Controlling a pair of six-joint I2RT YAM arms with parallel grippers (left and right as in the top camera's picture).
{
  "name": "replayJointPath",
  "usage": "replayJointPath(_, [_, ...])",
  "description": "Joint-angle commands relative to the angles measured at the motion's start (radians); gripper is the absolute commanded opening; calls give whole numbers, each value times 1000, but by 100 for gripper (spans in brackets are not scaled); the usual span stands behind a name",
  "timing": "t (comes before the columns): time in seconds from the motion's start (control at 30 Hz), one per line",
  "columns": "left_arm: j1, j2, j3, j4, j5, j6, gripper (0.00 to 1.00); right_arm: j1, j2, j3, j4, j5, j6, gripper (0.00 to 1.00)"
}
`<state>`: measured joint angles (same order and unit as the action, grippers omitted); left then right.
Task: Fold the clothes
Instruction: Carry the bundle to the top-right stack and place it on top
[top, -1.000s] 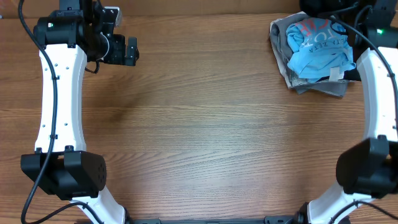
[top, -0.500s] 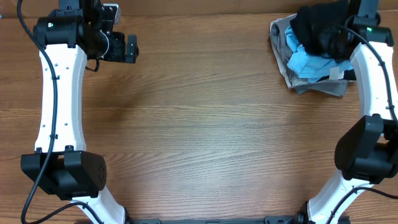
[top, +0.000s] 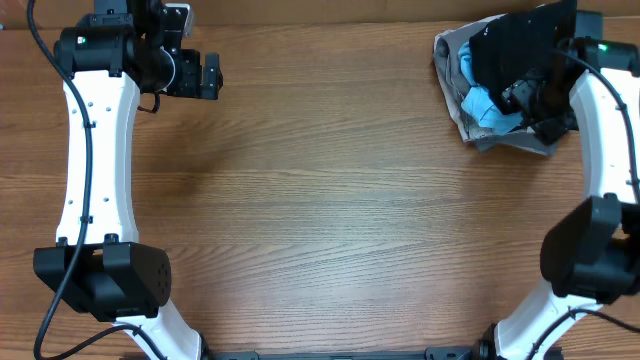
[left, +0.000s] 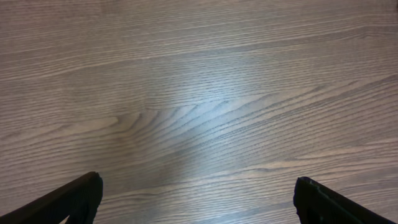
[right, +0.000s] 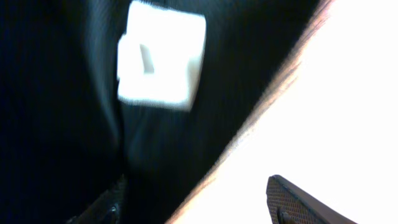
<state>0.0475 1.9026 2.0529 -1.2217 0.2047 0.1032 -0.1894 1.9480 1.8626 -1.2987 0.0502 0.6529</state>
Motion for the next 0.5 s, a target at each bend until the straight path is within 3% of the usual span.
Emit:
replayJointPath(0.0, [-2, 7, -4, 11, -5, -14, 100, -3, -148, 45, -33, -8, -123, 75])
replayJointPath(0.2, [-2, 7, -4, 25, -4, -14, 100, -2, -288, 77, 7, -10, -248, 76])
replayJointPath(0.3, [-2, 7, -4, 31, -5, -14, 100, -2, -308, 77, 164, -6, -336, 76])
replayJointPath(0.4, [-2, 7, -4, 43, -4, -14, 100, -2, -260, 57, 424, 36, -426, 77])
replayJointPath(0.47, [-2, 7, -4, 51, -4, -14, 100, -6, -208, 56, 532, 85, -427, 86])
